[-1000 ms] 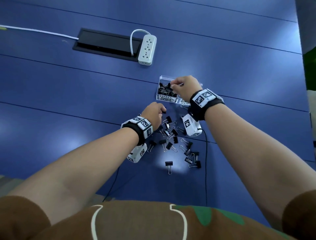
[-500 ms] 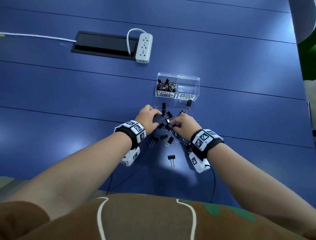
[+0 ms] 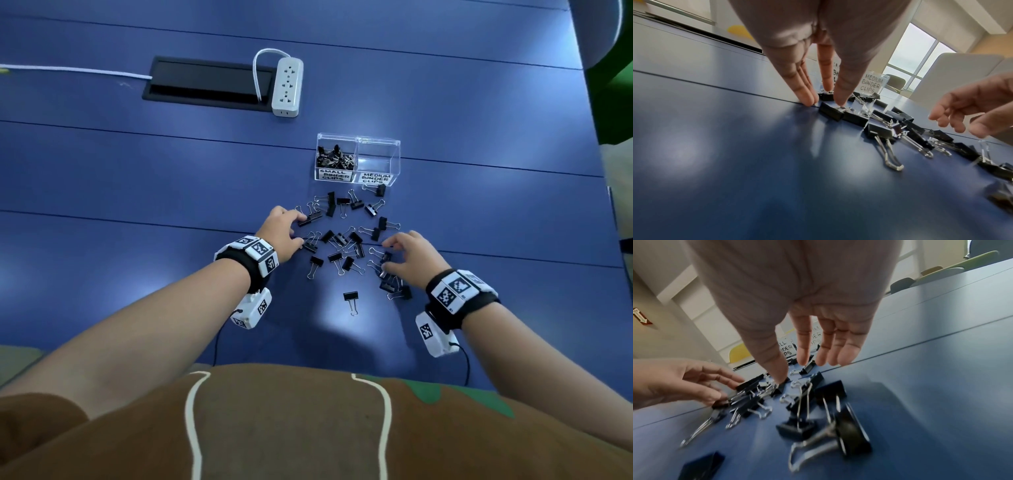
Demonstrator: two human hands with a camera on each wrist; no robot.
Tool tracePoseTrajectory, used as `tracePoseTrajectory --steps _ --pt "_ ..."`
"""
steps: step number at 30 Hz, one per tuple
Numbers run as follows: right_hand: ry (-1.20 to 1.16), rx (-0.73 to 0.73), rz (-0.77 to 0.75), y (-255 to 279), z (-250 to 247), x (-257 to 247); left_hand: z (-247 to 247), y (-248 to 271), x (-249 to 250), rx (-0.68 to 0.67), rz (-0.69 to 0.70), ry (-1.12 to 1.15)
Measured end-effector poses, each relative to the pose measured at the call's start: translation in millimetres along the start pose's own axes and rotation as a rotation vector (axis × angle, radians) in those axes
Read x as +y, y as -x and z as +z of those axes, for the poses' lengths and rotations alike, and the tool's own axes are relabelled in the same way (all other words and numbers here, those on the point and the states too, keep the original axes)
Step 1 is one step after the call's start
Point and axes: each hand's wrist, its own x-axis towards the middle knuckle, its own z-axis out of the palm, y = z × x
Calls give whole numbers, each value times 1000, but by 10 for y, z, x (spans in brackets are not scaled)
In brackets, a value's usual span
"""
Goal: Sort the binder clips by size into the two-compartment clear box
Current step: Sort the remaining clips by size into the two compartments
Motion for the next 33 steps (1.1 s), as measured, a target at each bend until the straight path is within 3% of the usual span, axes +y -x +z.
tracePoseTrajectory --steps 6,11,16,23,27,30,33 --pt "-31 -9 -7 226 238 180 45 102 134 24 172 -218" --pt "-59 90 12 207 295 61 293 211 383 -114 397 -349" --pt "-295 210 152 194 222 18 532 234 545 -204 435 -410" --pt "-513 294 192 298 25 244 628 219 624 -228 465 -495" --pt "-351 274 179 402 41 328 629 211 644 -242 478 -525" --pt "-101 126 144 486 137 340 619 235 655 -265 483 -464" --pt "-38 18 105 548 273 345 633 301 649 -339 532 -398"
